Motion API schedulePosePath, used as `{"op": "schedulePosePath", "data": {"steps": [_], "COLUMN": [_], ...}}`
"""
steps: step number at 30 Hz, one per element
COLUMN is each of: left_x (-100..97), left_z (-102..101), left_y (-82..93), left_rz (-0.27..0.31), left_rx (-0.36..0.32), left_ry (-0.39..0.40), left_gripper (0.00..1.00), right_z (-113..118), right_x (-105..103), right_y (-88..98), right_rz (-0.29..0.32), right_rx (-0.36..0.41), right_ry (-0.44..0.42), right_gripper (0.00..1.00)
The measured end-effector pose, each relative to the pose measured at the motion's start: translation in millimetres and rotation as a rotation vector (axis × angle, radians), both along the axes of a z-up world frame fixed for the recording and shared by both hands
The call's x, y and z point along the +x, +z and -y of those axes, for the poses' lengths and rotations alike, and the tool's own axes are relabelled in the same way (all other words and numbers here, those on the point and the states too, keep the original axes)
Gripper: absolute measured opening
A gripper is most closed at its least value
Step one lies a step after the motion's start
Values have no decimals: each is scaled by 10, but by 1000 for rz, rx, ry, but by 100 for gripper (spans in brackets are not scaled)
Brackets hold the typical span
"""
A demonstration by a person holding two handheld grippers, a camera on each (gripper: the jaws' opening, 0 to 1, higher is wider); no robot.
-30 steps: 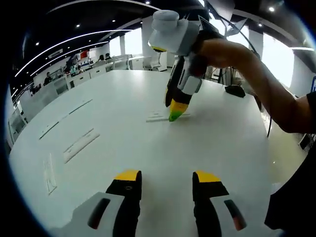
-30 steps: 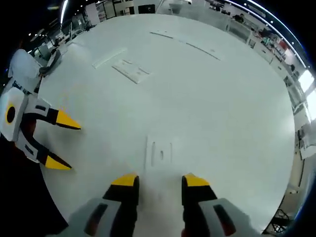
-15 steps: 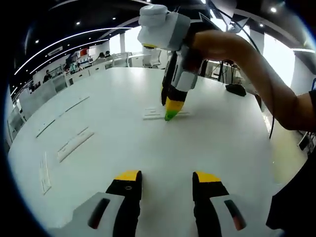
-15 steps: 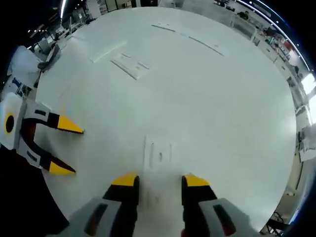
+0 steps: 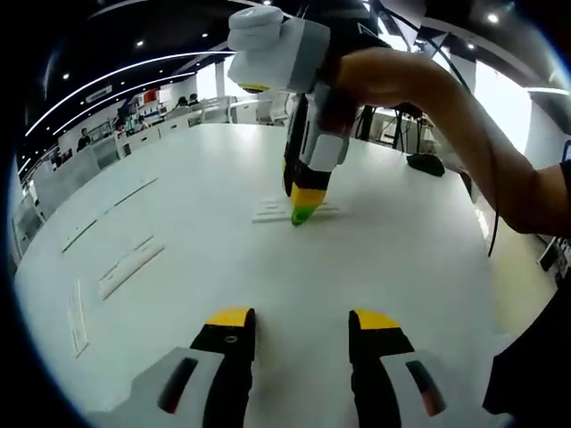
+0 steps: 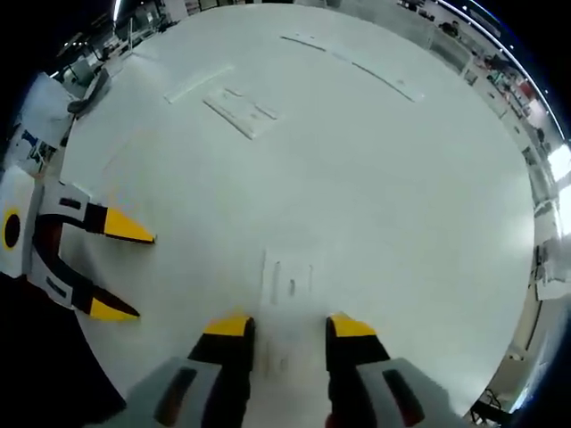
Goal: Locate the socket holder cover, grip the socket holder cover, clip it into the socket holder slot.
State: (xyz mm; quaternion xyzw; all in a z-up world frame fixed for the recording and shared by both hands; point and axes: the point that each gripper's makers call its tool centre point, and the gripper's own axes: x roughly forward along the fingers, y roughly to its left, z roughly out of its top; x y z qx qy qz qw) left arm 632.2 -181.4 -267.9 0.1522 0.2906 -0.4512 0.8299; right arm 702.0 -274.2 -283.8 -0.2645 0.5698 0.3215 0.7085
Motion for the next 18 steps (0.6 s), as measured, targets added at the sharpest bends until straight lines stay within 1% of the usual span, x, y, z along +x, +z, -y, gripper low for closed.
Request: {"op": "schedulePosePath", "data": {"steps": [6, 18], "left_x": [-4, -31], "left_z": [30, 66], "left_y": [-15, -45], "left_rz": [2, 2], "left_rx": [-5, -3], "left_ry": [-3, -2], "left_gripper": [43, 42], "right_z": [-1, -6], "right_x": [-17, -43], "right_y": [-8, -20], "right_rz": [-12, -35], "right_rx": [-13, -40], "right_ry": [27, -2], "right_gripper": [33, 31]}}
